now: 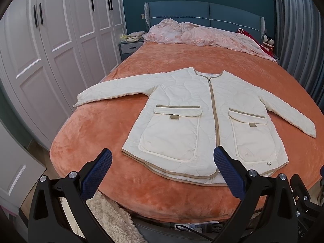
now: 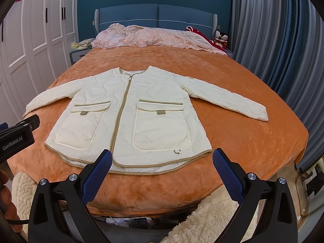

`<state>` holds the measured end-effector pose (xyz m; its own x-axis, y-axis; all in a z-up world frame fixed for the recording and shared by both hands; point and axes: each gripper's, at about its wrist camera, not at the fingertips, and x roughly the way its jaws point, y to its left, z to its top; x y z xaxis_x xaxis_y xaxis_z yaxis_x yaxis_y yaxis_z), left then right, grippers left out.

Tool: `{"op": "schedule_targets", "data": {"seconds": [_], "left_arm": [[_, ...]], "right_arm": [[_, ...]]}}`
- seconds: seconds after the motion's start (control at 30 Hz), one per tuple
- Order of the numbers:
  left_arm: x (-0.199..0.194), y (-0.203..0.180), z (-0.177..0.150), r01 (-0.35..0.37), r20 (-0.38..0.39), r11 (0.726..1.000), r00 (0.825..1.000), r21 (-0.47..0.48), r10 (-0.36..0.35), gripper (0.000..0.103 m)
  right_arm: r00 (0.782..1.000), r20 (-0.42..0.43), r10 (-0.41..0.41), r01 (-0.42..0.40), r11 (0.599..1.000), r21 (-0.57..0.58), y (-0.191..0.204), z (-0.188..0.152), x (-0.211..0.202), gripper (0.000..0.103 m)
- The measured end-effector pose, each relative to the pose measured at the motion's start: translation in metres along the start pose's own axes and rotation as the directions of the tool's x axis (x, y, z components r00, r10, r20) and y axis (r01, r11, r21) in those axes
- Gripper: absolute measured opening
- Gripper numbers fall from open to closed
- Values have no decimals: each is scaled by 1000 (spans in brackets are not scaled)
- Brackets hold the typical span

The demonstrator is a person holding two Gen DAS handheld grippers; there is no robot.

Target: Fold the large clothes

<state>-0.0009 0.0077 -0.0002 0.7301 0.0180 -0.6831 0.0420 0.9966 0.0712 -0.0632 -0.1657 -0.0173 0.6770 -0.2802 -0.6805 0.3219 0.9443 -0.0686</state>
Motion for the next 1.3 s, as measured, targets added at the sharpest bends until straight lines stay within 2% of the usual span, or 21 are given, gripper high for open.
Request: {"op": "schedule_targets", "data": {"seconds": [0.57, 1.3], "left_arm": [[10, -2, -2, -4, -26, 1000, 1000, -2, 4, 98], [38, -5, 6, -26, -71, 1000, 997, 5, 26, 98]], "right_arm": [[1000, -9, 1, -1, 1000, 4, 2, 0, 1, 98], [999, -41, 26, -26, 1000, 9, -3, 12, 31, 98]]}}
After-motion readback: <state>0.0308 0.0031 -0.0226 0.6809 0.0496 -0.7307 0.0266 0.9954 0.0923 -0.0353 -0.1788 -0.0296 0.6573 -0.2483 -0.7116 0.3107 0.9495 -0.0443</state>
